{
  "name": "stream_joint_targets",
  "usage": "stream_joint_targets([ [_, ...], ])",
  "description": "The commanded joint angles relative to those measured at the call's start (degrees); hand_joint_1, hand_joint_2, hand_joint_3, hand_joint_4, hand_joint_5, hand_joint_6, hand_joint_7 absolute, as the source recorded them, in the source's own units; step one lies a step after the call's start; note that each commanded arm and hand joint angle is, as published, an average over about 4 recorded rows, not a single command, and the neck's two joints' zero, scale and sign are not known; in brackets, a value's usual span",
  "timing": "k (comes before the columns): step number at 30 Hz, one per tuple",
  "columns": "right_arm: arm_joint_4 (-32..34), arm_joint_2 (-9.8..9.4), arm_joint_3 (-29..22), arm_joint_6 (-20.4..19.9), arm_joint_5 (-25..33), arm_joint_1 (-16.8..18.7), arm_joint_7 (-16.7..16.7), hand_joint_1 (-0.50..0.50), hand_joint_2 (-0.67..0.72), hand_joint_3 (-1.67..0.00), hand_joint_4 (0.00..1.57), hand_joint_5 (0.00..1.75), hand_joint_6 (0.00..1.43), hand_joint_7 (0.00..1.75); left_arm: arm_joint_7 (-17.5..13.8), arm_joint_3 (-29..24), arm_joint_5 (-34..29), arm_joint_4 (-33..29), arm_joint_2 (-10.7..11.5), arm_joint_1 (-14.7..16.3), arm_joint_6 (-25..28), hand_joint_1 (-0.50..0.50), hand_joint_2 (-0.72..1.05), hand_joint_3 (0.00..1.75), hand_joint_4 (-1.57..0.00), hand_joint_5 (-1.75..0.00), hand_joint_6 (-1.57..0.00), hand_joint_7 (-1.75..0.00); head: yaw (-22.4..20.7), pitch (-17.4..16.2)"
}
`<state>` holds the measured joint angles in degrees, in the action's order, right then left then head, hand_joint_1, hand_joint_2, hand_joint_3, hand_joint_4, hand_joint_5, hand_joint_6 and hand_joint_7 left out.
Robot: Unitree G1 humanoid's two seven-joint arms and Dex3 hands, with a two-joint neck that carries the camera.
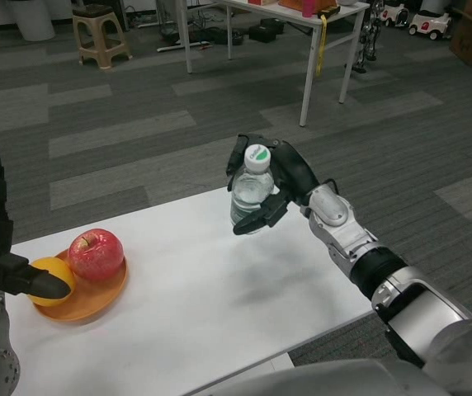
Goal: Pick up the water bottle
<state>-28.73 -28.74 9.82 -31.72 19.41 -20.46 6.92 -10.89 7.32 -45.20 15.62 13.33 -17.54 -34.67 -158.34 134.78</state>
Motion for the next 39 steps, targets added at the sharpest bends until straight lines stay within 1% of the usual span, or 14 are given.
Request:
stream_joint_targets([
  [1, 2.2, -1.05, 3.8, 0.0, 0.6, -3.7, -0.3, 0.42, -0.03, -0.48, 1.11, 1.26, 1.01, 1.33, -0.1, -0.2, 0.0, 0.0, -0.2, 0.4, -0.3, -0.32, -0.48, 0.09, 0.00, -0.10, 0.00, 0.00, -0.8, 0.2],
  [4, 3.4, -1.20, 7.6, 0.1, 0.7, -5.2, -0.4, 0.42, -0.03, -0.48, 1.09, 1.26, 0.98, 1.33, -0.1, -0.2, 0.0, 0.0, -0.2, 0.5, -0.4, -0.32, -0.55, 0.09, 0.00, -0.10, 0.00, 0.00, -1.6, 0.4],
  [6, 4.5, -1.27, 9.9, 0.2, 0.8, -6.2, -0.4, 0.42, -0.03, -0.48, 1.09, 1.26, 0.97, 1.33, -0.1, -0.2, 0.0, 0.0, -0.2, 0.5, -0.4, -0.32, -0.50, 0.09, 0.00, -0.10, 0.00, 0.00, -2.1, 1.0],
  [8, 5.6, -1.36, 11.4, 0.3, 0.8, -7.0, -0.5, 0.42, -0.03, -0.48, 1.08, 1.26, 0.98, 1.33, -0.1, -0.2, 0.0, 0.0, -0.2, 0.5, -0.4, -0.32, -0.48, 0.09, 0.00, -0.10, 0.00, 0.00, -2.9, 2.3],
  [10, 7.2, -1.49, 12.3, 0.3, 0.9, -7.9, -0.5, 0.42, -0.03, -0.48, 1.08, 1.26, 1.00, 1.33, -0.2, -0.2, 0.0, 0.0, -0.2, 0.5, -0.4, -0.32, -0.50, 0.09, 0.00, -0.10, 0.00, 0.00, -4.2, 5.2],
  [13, 9.4, -1.71, 12.8, 0.3, 0.9, -8.9, -0.5, 0.42, -0.03, -0.52, 1.08, 1.26, 1.00, 1.31, -0.2, -0.3, 0.0, 0.0, -0.2, 0.5, -0.4, -0.32, -0.50, 0.09, 0.00, -0.10, 0.00, 0.00, -6.3, 9.7],
  [15, 10.4, -1.84, 12.7, 0.3, 0.9, -9.2, -0.6, 0.42, -0.03, -0.56, 1.08, 1.26, 1.00, 1.29, -0.2, -0.3, 0.0, 0.0, -0.2, 0.5, -0.4, -0.32, -0.46, 0.09, 0.00, -0.10, 0.00, 0.00, -7.1, 11.4],
  [16, 10.8, -1.89, 12.5, 0.3, 0.9, -9.4, -0.7, 0.42, -0.03, -0.54, 1.08, 1.26, 1.00, 1.29, -0.2, -0.3, 0.0, 0.0, -0.2, 0.5, -0.4, -0.32, -0.46, 0.09, 0.00, -0.10, 0.00, 0.00, -7.2, 11.9],
  [19, 12.1, -1.93, 11.6, 0.3, 0.9, -9.5, -0.9, 0.42, -0.03, -0.52, 1.08, 1.26, 1.00, 1.26, -0.2, -0.4, 0.0, 0.0, -0.2, 0.5, -0.4, -0.32, -0.53, 0.09, 0.00, -0.10, 0.00, 0.00, -7.7, 13.4],
  [22, 12.9, -1.93, 10.8, 0.3, 1.0, -9.5, -0.9, 0.42, -0.03, -0.54, 1.08, 1.26, 1.00, 1.26, -0.1, -0.4, 0.0, 0.0, -0.2, 0.5, -0.4, -0.32, -0.50, 0.09, 0.00, -0.10, 0.00, 0.00, -7.7, 14.0],
  [26, 14.1, -2.11, 9.5, 0.3, 0.9, -9.5, -1.0, 0.42, -0.03, -0.56, 1.08, 1.26, 1.00, 1.26, -0.1, -0.4, 0.0, 0.0, -0.1, 0.5, -0.4, -0.32, -0.46, 0.09, 0.00, -0.10, 0.00, 0.00, -7.4, 13.5],
  [34, 15.0, -2.57, 8.4, 0.3, 1.0, -9.2, -1.1, 0.42, -0.03, -0.56, 1.10, 1.26, 1.00, 1.26, -0.1, -0.3, 0.0, 0.0, -0.1, 0.5, -0.4, -0.32, -0.46, 0.09, 0.00, -0.10, 0.00, 0.00, -7.0, 12.3],
  [36, 15.0, -2.63, 8.2, 0.3, 1.0, -9.1, -1.1, 0.42, -0.03, -0.56, 1.10, 1.26, 1.00, 1.26, -0.1, -0.3, 0.0, 0.0, -0.1, 0.5, -0.4, -0.32, -0.50, 0.09, 0.00, -0.10, 0.00, 0.00, -6.9, 11.8],
  [39, 15.0, -2.81, 7.8, 0.3, 1.0, -9.1, -1.1, 0.42, -0.03, -0.56, 1.11, 1.26, 1.00, 1.26, -0.1, -0.2, 0.0, 0.0, -0.1, 0.5, -0.3, -0.32, -0.50, 0.09, 0.00, -0.10, 0.00, 0.00, -6.9, 11.6],
])
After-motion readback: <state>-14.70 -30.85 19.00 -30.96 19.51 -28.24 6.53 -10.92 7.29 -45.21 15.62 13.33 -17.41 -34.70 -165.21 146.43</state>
